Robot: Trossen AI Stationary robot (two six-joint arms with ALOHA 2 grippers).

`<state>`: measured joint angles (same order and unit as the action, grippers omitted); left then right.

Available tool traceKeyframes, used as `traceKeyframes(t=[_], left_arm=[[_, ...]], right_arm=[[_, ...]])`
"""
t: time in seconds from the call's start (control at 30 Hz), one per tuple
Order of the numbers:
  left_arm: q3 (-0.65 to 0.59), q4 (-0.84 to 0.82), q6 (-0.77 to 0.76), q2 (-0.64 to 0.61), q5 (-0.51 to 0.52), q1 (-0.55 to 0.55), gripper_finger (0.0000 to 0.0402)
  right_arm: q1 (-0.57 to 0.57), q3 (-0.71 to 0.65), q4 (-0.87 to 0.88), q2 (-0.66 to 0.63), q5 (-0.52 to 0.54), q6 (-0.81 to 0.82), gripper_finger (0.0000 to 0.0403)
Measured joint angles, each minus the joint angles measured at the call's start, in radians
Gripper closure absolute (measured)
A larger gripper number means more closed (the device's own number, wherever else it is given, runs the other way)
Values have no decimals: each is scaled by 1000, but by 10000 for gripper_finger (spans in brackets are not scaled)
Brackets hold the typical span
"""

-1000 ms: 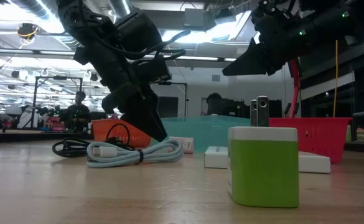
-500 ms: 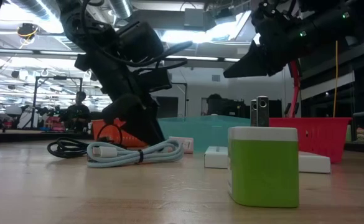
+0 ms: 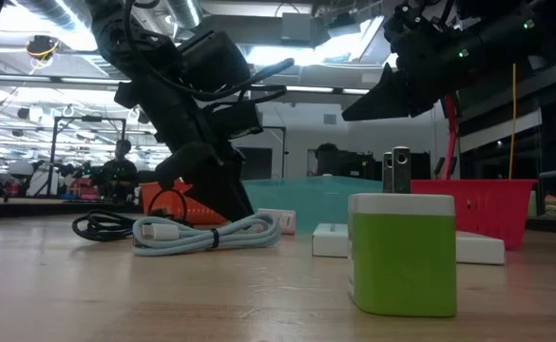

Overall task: Pick and place items into bin
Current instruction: Put the pink charger adapter into the red bin

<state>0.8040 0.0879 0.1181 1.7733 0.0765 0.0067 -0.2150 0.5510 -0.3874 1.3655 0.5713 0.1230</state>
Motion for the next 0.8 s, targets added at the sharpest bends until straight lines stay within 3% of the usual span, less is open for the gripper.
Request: traceKeyframes(t=[0.43,0.8], left_arm=[[0,1,16,3,7,0,346],[0,4,19,3,7,0,360]], right_arm=[[0,0,0,0,0,0,403],[0,0,4,0,0,0,403]])
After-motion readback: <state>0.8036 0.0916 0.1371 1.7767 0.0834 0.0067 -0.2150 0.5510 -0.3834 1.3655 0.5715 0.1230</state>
